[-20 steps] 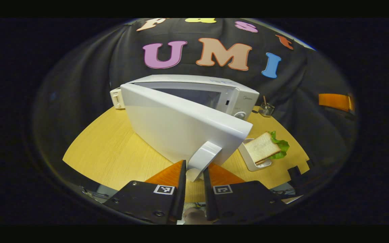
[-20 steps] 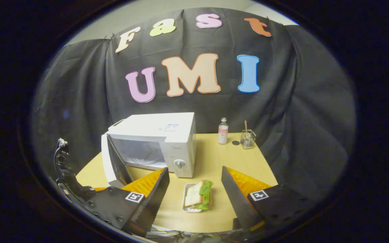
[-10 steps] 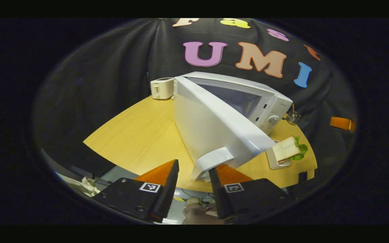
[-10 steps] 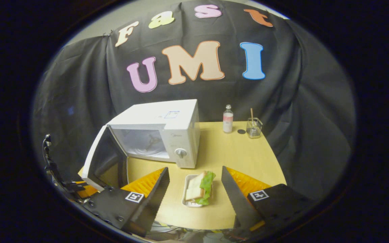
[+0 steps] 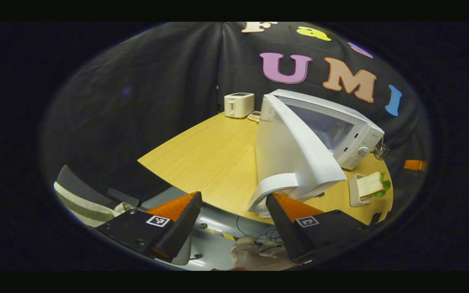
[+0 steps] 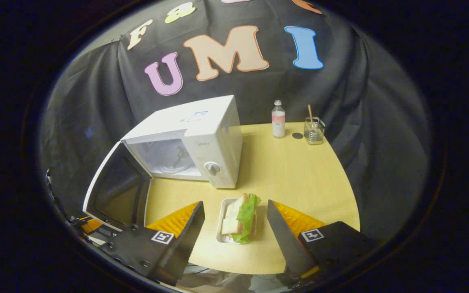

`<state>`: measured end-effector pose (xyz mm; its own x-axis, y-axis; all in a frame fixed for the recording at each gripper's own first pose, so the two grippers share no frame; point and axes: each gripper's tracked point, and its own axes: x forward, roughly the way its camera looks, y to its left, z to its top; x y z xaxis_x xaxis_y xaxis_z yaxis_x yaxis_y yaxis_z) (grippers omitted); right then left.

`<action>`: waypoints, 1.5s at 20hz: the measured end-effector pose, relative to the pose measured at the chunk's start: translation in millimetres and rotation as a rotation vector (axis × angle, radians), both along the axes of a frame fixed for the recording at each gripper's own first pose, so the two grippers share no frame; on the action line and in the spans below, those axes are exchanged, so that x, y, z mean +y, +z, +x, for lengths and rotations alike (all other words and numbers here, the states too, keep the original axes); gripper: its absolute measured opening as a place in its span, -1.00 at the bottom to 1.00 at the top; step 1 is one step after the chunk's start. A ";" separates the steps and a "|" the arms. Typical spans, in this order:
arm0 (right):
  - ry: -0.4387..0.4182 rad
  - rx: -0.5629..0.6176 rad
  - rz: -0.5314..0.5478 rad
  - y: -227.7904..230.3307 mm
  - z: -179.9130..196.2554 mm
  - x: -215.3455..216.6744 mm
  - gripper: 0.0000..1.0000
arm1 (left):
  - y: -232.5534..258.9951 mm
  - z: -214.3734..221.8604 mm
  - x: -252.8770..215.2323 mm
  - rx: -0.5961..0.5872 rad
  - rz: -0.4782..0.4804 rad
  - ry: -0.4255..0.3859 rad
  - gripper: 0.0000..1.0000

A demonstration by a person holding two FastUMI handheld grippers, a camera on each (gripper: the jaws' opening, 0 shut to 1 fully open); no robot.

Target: Open the microwave oven with the left hand, put the food in, and close the microwave oven.

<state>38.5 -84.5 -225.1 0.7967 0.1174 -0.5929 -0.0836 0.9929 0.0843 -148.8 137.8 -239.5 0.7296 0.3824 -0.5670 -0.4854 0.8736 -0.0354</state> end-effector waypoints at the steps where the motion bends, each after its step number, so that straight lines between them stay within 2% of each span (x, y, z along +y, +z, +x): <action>1: 0.002 0.021 0.007 -6.3 1.7 -1.5 0.94 | 1.4 -6.4 7.2 -0.003 0.003 0.034 0.94; 9: 0.017 0.247 0.150 -55.6 4.6 -1.9 0.93 | 46.8 -48.1 59.3 -0.146 0.052 0.364 0.94; 15: 0.055 0.373 0.170 -81.7 10.3 3.0 0.93 | 96.1 -75.2 68.7 -0.273 0.130 0.532 0.94; 16: 0.068 0.391 0.173 -85.1 12.3 5.7 0.80 | 102.1 -77.4 67.9 -0.285 0.139 0.548 0.89; 17: 0.075 0.405 0.175 -87.5 14.0 7.8 0.82 | 106.8 -80.2 66.5 -0.296 0.150 0.565 0.94; 18: 0.081 0.417 0.179 -90.6 16.2 10.4 0.82 | 111.7 -80.6 64.6 -0.303 0.156 0.574 0.89; 20: 0.089 0.437 0.189 -95.4 20.3 14.8 0.80 | 117.5 -81.6 60.1 -0.312 0.172 0.580 0.94; 21: 0.091 0.447 0.194 -97.6 23.2 16.7 0.75 | 120.7 -81.3 58.1 -0.312 0.181 0.578 0.89; 22: 0.093 0.456 0.201 -100.2 25.1 18.8 0.73 | 121.8 -81.3 55.2 -0.305 0.190 0.575 0.94; 24: 0.094 0.468 0.194 -105.6 28.7 19.4 0.73 | 126.4 -80.5 51.1 -0.296 0.209 0.567 0.94; 25: 0.095 0.466 0.183 -107.5 31.6 17.5 0.66 | 129.7 -79.1 49.7 -0.294 0.217 0.562 0.89; 28: 0.077 0.464 0.168 -110.1 35.6 8.8 0.62 | 132.3 -72.0 43.3 -0.289 0.231 0.543 0.94; 29: 0.073 0.467 0.157 -111.2 36.8 3.3 0.22 | 133.7 -69.3 41.2 -0.287 0.236 0.535 0.89; 30: 0.073 0.470 0.146 -112.6 34.0 -1.1 -0.19 | 134.7 -66.3 40.4 -0.284 0.241 0.526 0.94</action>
